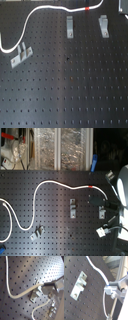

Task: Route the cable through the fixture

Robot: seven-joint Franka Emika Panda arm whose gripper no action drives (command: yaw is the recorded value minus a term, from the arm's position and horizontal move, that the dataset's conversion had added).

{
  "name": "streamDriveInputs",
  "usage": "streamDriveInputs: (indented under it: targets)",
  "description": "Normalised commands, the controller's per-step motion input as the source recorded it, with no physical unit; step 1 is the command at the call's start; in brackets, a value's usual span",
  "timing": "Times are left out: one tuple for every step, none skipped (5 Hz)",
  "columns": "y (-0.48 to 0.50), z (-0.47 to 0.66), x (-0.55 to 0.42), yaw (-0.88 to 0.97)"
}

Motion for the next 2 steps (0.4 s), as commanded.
streamDriveInputs:
  targets:
    - [0.009,0.00,-0.004,0.00]
    - [0.166,0.00,-0.008,-0.03]
